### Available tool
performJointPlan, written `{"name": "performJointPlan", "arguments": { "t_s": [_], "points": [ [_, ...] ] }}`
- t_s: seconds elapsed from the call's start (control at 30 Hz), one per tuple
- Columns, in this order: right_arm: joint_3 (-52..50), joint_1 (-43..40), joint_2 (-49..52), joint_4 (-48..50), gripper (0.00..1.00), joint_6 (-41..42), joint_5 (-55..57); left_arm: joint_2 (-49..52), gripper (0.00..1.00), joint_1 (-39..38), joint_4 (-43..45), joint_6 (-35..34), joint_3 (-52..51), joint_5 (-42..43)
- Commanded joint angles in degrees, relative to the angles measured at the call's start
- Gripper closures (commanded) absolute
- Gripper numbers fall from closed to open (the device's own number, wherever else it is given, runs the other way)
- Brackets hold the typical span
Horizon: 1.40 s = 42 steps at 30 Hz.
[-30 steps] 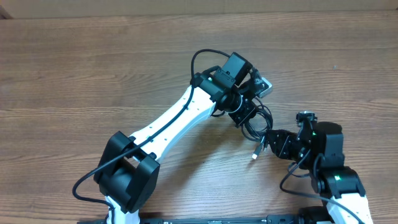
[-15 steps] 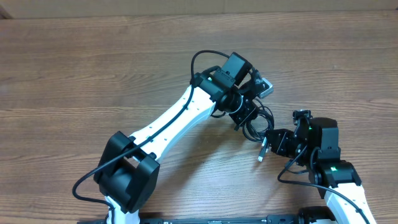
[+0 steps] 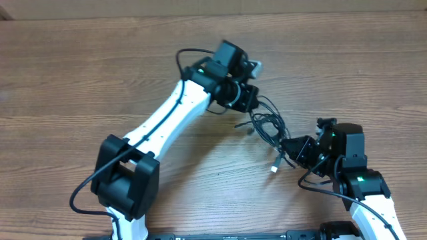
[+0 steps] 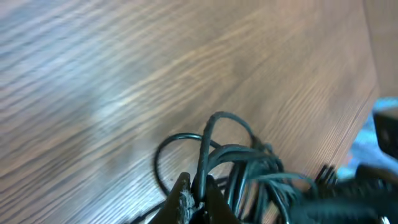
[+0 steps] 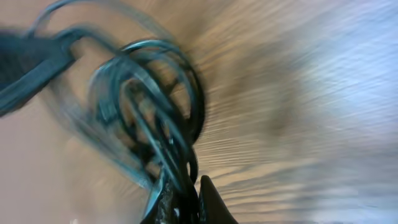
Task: Untangle cables
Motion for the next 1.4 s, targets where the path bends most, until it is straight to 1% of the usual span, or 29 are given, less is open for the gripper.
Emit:
{"name": "performJointPlan", "arguments": {
  "t_s": [0.0,0.1,0.3,0.33,0.37,0.43,0.53,0.63,0.67,0.77,0.87,1.0,1.03,1.1,1.2,1.23,1.27,1.3,1.37],
  "points": [
    [-1.73,-0.74,0.17,2.23,0.96,-6.71,-15.37,-1.84,0.96,4.37,1.07,-3.1,2.03,-4.22],
    [-1.73,-0.74,0.17,7.65,0.96,-6.69,-21.03,-1.84,0.96,3.56,-0.39,-2.12,2.03,-3.1],
    [-1.73,-0.74,0.17,16.24,0.96,-5.81,-23.47,-1.84,0.95,1.97,-2.89,1.66,2.03,1.4],
    [-1.73,-0.74,0.17,17.64,0.96,-5.31,-23.54,-1.84,0.94,1.86,-3.3,2.38,2.03,2.01],
    [-1.73,-0.74,0.17,18.53,0.96,-5.31,-23.87,-1.84,0.91,1.86,-3.72,2.69,2.03,2.05],
    [-1.73,-0.74,0.17,20.26,0.96,-5.35,-25.68,-1.84,0.89,1.88,-4.94,3.1,2.01,2.03],
    [-1.73,-0.74,0.17,22.4,0.96,-5.38,-30.38,-1.84,0.79,1.86,-7.32,3.13,2.03,2.29],
    [-1.73,-0.74,0.17,24.15,0.96,-5.07,-31.5,-1.84,0.6,1.75,-8.52,4.92,1.97,6.56],
    [-1.73,-0.74,0.17,25.16,0.96,-4.17,-31.17,-1.84,0.57,1.73,-8.7,6.4,1.97,9.33],
    [-1.73,-0.74,0.17,30.6,0.96,-1.16,-29.79,-1.84,0.5,1.77,-8.79,10.03,1.97,18.36],
    [-1.73,-0.74,0.17,35.87,0.96,1.09,-28.76,-1.84,0.48,1.77,-8.35,12.39,1.97,24.55],
    [-1.73,-0.74,0.17,42.12,0.96,4.28,-28.74,-1.84,0.5,1.84,-8.35,14.69,1.97,32.41],
    [-1.73,-0.74,0.17,43.56,0.96,5.11,-28.72,-1.84,0.52,1.84,-8.09,15.28,1.97,34.73],
    [-1.73,-0.74,0.17,45.48,0.96,6.21,-28.65,-1.84,0.59,1.84,-7.04,15.76,1.97,38.32],
    [-1.73,-0.74,0.17,46.31,0.96,6.54,-28.28,-1.84,0.75,2.23,-4.44,15.78,1.97,42.66],
    [-1.73,-0.74,0.17,46.27,0.96,6.54,-28.22,-1.84,0.78,2.56,-3.61,15.78,1.97,44.11],
    [-1.73,-0.74,0.17,46.03,0.96,6.54,-27.85,-1.84,0.9,2.95,-2.8,15.76,1.97,45.05],
    [-1.73,-0.74,0.17,45.92,0.96,6.51,-27.78,-1.84,0.96,3.32,-2.45,15.76,1.97,45.2],
    [-1.73,-0.74,0.17,45.44,0.96,6.51,-27.26,-1.84,0.96,4.81,-2.36,15.76,1.97,44.78]
  ]
}}
